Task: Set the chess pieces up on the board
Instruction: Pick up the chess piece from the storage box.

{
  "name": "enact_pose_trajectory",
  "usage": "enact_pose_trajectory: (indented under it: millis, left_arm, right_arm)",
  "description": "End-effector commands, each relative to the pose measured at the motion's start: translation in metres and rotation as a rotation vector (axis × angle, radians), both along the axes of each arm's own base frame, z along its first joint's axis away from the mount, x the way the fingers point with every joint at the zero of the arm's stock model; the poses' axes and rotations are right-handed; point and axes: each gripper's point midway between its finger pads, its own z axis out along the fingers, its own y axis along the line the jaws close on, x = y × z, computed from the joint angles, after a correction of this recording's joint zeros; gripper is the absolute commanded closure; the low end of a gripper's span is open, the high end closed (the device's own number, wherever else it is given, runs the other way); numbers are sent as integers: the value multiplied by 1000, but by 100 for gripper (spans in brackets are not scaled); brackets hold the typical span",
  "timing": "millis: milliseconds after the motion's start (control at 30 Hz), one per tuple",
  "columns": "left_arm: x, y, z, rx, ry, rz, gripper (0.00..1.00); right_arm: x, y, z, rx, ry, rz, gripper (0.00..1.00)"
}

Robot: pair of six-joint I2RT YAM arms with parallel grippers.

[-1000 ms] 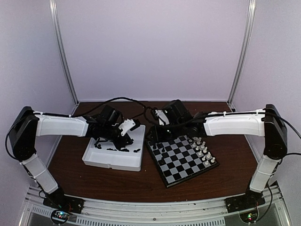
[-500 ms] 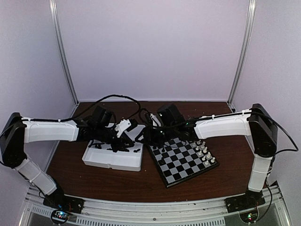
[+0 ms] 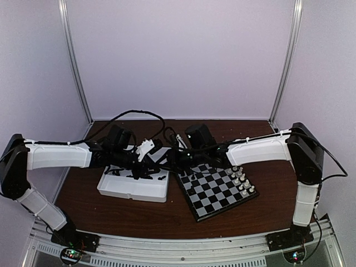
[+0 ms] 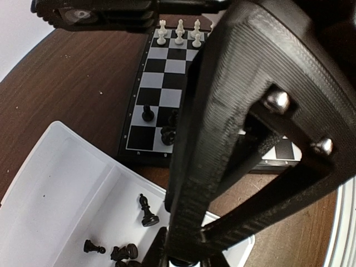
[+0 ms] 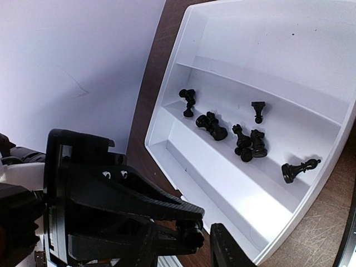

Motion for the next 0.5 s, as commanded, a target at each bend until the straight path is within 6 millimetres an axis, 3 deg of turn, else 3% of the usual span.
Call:
enact_pose_trajectory:
  millis: [0, 200, 467]
  left_arm:
    - [2, -4, 17, -52, -45, -13, 89]
    - [5, -4, 19, -53, -60, -1, 89]
    - [13, -1, 24, -46, -101, 37, 89]
  right_arm:
    - [5, 1, 0, 10, 4, -8, 66]
    - [5, 3, 2, 39, 27, -8, 77]
    - [6, 1, 1, 43, 47, -21, 79]
